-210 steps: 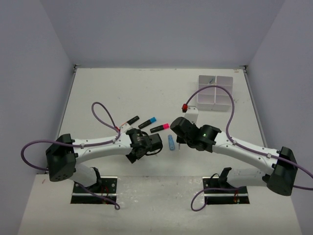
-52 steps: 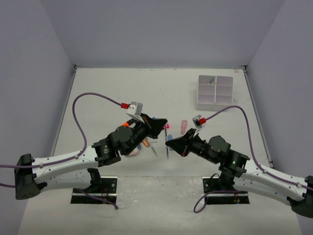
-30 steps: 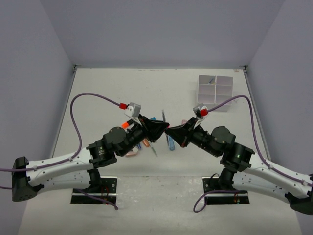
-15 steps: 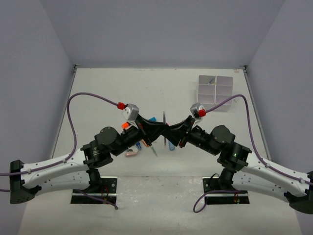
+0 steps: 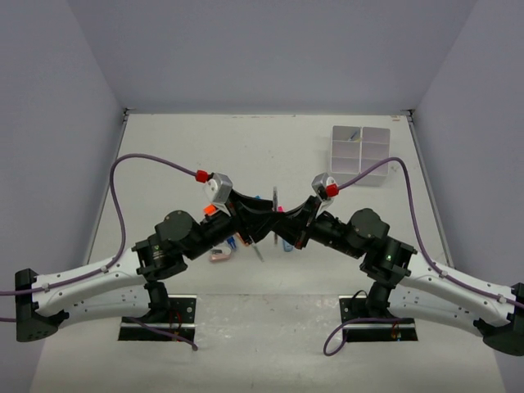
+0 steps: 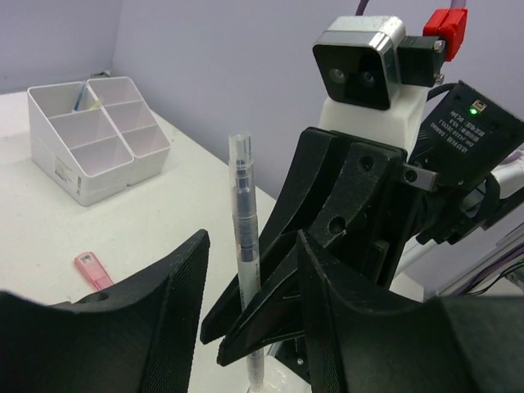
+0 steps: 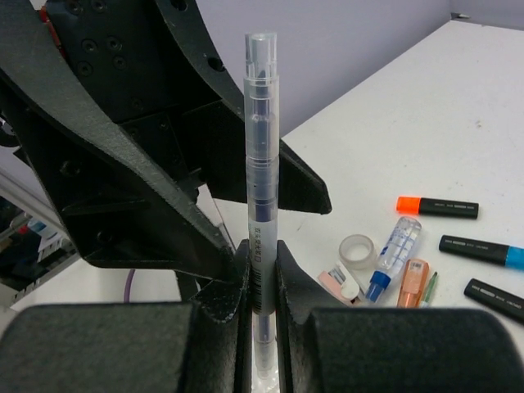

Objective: Sort the stationery into containers
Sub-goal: Close the pen cap on the pen.

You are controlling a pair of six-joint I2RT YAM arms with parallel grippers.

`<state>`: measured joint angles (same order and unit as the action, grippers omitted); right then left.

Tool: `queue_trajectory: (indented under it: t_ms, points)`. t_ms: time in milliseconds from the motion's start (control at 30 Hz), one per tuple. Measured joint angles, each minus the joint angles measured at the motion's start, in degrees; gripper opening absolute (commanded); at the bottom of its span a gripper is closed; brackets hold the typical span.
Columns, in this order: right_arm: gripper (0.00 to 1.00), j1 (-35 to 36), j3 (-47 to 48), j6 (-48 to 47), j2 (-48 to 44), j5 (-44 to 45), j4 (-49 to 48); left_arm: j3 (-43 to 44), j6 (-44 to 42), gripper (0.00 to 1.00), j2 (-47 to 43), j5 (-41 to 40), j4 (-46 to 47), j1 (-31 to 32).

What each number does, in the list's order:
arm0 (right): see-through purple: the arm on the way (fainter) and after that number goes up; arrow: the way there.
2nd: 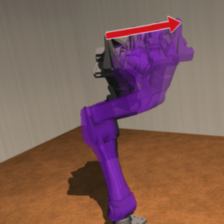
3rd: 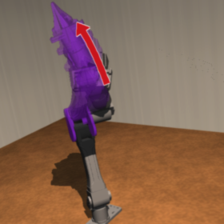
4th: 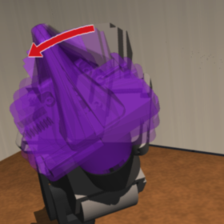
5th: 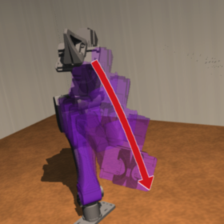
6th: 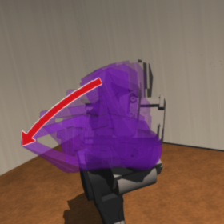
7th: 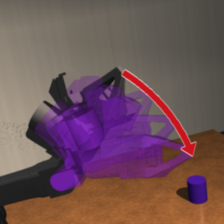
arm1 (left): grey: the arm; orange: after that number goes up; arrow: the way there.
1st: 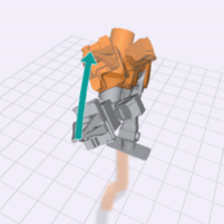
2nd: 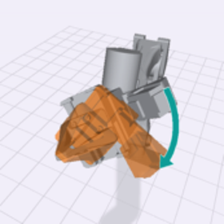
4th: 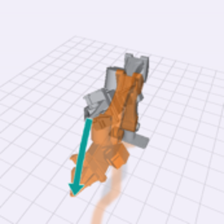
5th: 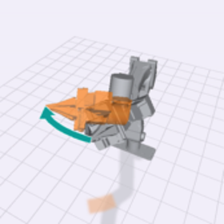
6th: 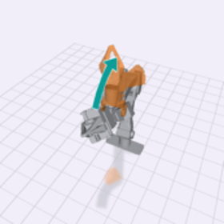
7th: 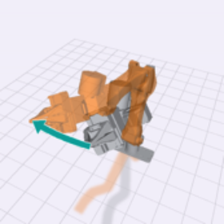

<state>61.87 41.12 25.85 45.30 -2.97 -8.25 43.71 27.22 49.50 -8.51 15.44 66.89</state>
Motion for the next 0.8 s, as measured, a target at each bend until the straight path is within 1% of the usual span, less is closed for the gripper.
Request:
queue_trajectory:
  t_ms: [200, 300, 467, 567, 800]
  points:
    - [0.00, 0.0, 0.0, -0.5, 0.2, -2.4, 0.1, 4.6, -2.0, 0.52, 0.4, -0.1, -2.9, 0.0]
    - [0.00, 0.0, 0.0, -0.8, 0.2, -2.7, 0.1, 6.3, -2.8, 0.49, 0.6, -0.5, -3.6, 0.0]
    - [0.00, 0.0, 0.0, -1.2, 0.2, -3.1, 0.1, 6.5, -3.0, 0.47, 0.8, -1.2, -4.6, 0.0]
    - [0.00, 0.0, 0.0, -1.5, 0.1, -3.8, 0.2, 6.5, -3.0, 0.40, 1.1, -1.6, -4.9, 0.0]
    - [0.00, 0.0, 0.0, -2.1, 0.2, -4.3, 1.2, 6.5, -3.0, 0.40, 1.0, -1.9, -5.0, 0.0]
